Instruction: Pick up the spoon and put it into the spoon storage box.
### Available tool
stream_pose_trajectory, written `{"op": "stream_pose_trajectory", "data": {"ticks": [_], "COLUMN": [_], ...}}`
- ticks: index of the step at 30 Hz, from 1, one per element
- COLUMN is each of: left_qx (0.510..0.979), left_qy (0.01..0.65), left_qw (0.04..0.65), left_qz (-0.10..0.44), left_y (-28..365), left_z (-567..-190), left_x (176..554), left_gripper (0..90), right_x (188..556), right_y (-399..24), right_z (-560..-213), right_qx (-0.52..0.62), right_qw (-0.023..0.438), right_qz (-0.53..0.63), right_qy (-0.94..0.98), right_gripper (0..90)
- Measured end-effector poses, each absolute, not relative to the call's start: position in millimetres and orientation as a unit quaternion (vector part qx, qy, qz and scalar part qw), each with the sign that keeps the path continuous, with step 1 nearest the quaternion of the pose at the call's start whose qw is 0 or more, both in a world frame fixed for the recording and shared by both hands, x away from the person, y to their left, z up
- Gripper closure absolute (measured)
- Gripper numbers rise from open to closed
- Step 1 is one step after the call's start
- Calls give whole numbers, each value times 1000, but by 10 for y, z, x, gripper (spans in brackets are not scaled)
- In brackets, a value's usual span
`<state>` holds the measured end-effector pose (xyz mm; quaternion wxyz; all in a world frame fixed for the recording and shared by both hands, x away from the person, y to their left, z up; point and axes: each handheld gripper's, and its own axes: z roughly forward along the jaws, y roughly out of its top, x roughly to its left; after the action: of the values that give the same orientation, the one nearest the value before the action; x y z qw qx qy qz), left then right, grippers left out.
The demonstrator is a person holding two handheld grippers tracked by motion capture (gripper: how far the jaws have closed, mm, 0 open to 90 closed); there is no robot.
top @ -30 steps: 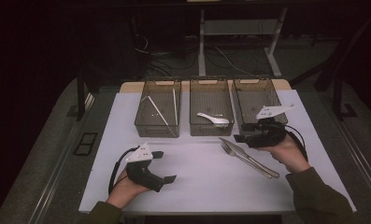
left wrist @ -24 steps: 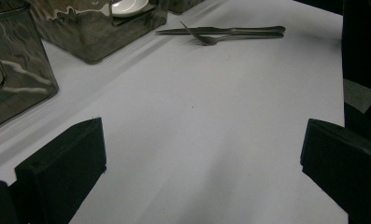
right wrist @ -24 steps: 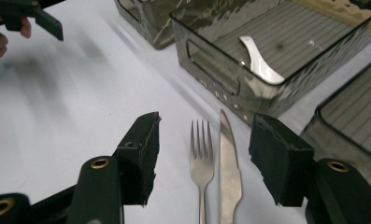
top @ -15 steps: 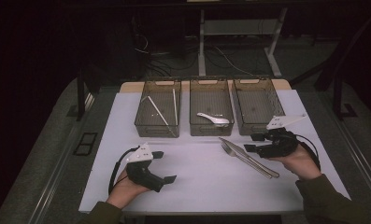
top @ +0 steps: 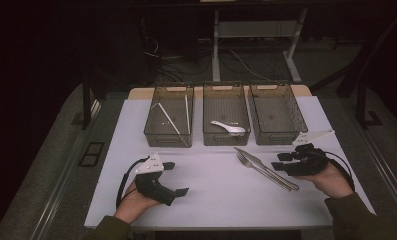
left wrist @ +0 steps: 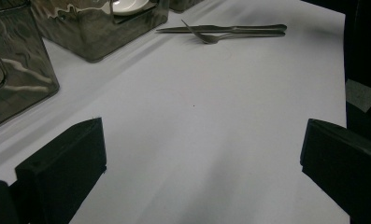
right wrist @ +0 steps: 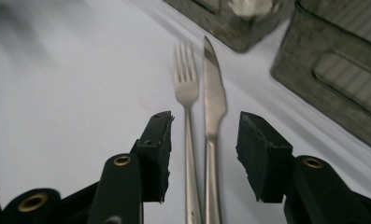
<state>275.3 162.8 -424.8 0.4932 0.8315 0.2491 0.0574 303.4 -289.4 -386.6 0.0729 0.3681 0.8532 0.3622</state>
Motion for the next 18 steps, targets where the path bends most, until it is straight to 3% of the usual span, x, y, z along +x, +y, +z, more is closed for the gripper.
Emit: {"op": "stream_pose_trajectory", "data": {"ticks": [18], "left_qx": [832], "left_qy": [250], "left_qw": [491], "left_qz": [58], "left_y": [1623], "left_z": [-4254], "left_x": [2758], "left_gripper": [0], "right_x": [3104], "right_y": [-2829], "right_z": [-4027], "right_qx": [370], "right_qw": [57], "right_qz": [264], "right_qy": [889], "right_gripper": [736]}}
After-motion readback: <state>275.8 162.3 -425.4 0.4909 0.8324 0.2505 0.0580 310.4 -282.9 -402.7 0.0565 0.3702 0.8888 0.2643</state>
